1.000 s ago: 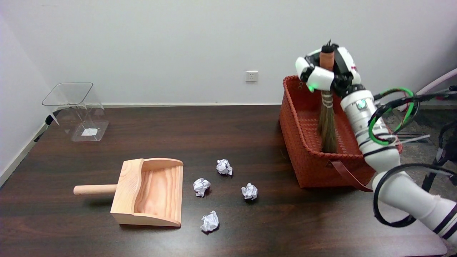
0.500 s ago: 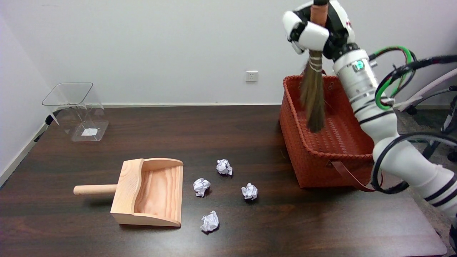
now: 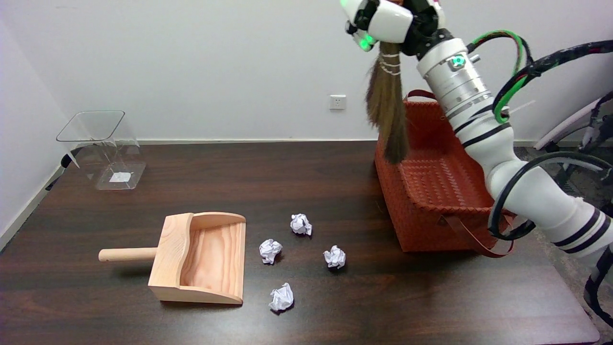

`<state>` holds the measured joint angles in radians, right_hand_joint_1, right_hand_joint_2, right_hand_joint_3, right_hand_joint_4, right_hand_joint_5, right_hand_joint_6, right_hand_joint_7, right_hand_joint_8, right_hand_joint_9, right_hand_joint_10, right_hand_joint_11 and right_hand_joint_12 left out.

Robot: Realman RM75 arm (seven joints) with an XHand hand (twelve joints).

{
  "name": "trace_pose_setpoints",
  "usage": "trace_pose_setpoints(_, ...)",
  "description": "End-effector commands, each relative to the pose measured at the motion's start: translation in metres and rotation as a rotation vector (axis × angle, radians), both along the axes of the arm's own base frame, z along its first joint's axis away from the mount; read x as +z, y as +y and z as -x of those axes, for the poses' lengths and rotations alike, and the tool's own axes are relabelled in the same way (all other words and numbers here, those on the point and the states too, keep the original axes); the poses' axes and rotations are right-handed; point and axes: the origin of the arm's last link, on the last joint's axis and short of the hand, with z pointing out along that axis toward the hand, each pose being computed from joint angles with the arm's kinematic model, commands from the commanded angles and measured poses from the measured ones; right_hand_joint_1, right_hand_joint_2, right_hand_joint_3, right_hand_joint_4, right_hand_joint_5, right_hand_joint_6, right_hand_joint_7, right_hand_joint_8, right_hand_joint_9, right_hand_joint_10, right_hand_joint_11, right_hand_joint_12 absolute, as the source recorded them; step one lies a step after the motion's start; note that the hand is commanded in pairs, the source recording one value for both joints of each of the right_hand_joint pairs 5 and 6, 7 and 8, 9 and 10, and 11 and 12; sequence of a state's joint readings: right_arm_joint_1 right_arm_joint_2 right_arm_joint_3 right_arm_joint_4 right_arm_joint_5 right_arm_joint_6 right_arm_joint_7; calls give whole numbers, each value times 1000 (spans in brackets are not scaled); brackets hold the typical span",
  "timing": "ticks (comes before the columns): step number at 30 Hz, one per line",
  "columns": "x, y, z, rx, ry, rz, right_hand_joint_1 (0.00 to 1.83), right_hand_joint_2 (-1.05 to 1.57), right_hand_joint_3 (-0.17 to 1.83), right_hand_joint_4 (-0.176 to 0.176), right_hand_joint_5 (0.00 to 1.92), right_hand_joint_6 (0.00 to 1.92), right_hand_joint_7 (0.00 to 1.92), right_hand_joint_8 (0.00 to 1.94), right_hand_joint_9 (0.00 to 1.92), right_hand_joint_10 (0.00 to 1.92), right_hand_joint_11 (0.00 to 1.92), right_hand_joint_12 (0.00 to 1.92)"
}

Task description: Pick up the broom by its handle.

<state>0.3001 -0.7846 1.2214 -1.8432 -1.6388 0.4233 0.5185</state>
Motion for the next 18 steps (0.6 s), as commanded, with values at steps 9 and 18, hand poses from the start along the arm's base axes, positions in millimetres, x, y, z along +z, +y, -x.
trace_pose_setpoints(9,-103,16,83,-260,-45,-307,987,699,1073,0,1920,1920,1920,1920,1872,1872,1683,1683)
trace_pose_setpoints(18,-138,49,129,-307,-46,-319,992,726,1053,0,1920,1920,1920,1920,1887,1887,1680,1680)
